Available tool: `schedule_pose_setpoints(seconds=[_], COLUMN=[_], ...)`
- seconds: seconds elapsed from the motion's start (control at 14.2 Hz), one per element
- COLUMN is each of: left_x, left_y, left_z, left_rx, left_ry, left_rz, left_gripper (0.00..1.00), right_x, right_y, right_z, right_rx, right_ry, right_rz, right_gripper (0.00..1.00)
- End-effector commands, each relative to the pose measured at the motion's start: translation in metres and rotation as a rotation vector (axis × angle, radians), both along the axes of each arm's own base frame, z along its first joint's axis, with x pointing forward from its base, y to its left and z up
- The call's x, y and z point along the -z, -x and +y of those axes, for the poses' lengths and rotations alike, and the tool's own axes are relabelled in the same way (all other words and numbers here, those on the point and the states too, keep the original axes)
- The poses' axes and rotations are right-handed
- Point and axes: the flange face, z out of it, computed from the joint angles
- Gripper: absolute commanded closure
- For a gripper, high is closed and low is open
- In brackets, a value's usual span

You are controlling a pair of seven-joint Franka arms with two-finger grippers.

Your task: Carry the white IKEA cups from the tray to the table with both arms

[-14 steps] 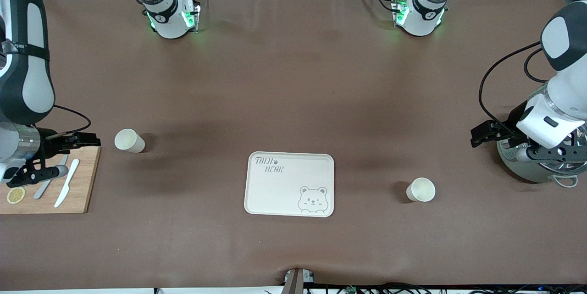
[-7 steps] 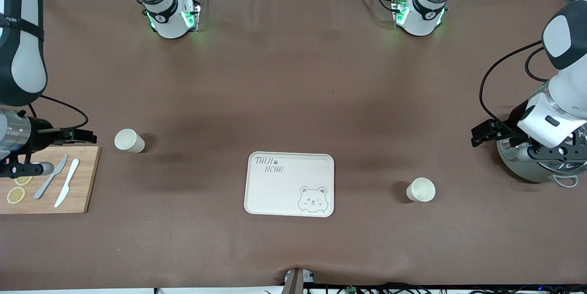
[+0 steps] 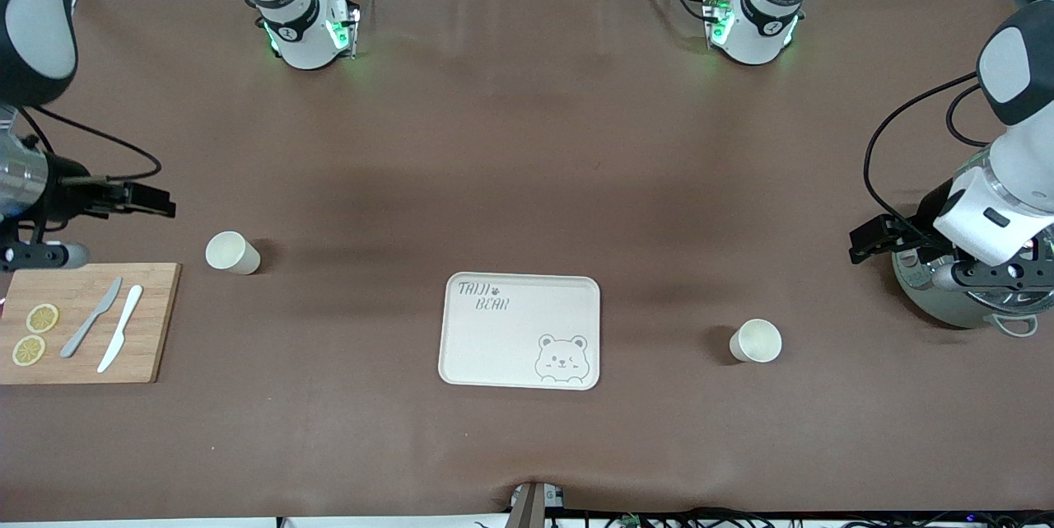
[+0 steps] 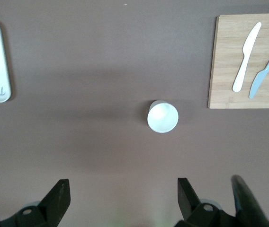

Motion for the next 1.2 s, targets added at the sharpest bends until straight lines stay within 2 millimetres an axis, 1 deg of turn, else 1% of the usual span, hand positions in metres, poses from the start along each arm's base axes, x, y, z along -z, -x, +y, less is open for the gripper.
schedule_pose_setpoints(seconds=[0.0, 0.28, 0.49, 0.56, 0.63, 0.92, 1.13], left_x=[-0.009, -0.008, -0.008, -0.008, -0.008, -0.008, -0.008], left_y=[0.004, 0.004, 0.003, 0.003, 0.003, 0.003, 0.003], left_z=[0.003, 0.003, 0.007, 0.007, 0.007, 0.007, 0.007], left_rx=[0.011, 0.010, 0.006, 0.004, 0.004, 0.004, 0.004], left_ry=[-0.013, -0.011, -0.011, -0.011, -0.011, -0.010, -0.011], left_rz=[0.003, 0.005, 0.005, 0.005, 0.005, 0.005, 0.005], left_gripper=[0.00, 0.00, 0.00, 0.00, 0.00, 0.00, 0.00], right_x=[-0.031, -0.075, -0.097, -0.100, -0.096, -0.078, -0.074], right_y=[0.026, 0.054, 0.076, 0.087, 0.092, 0.087, 0.085], right_z=[0.007, 0.007, 0.011, 0.012, 0.013, 0.013, 0.014], right_rx=[0.001, -0.012, -0.035, -0.055, -0.070, -0.073, -0.074], right_ry=[0.026, 0.023, 0.018, 0.016, 0.016, 0.003, 0.001], right_rz=[-0.004, -0.050, -0.067, -0.073, -0.072, -0.069, -0.067], right_gripper=[0.00, 0.00, 0.00, 0.00, 0.00, 0.00, 0.00])
